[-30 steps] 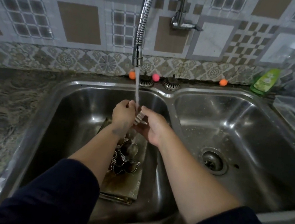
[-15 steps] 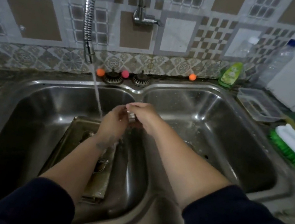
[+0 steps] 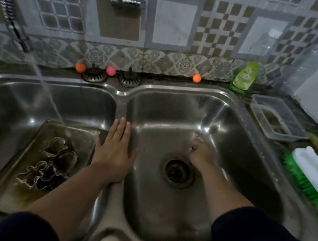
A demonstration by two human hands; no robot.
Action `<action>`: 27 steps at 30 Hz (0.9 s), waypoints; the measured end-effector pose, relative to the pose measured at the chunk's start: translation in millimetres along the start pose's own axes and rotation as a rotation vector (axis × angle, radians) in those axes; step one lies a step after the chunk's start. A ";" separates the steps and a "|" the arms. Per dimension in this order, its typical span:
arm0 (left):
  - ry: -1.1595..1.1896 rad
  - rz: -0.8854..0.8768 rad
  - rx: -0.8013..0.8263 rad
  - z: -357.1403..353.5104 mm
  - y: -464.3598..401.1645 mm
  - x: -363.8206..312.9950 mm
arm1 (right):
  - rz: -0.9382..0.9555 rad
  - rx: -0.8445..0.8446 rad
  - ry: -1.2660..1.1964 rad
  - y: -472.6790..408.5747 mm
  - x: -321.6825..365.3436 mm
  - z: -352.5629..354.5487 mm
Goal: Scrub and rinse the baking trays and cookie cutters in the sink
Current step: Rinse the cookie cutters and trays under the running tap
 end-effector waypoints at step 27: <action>0.091 -0.060 0.042 14.2 18.8 31.7 | 0.553 -0.042 -0.051 109.5 184.1 11.4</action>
Point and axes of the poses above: each hand's wrist, its own y-axis away from the middle knuckle, its own z-axis out of the back of the hand, x = y × z, the point moved 3 cm from there along -y, towards the middle knuckle, and after that the axes turned 2 degrees about -z, right-handed, at the moved point
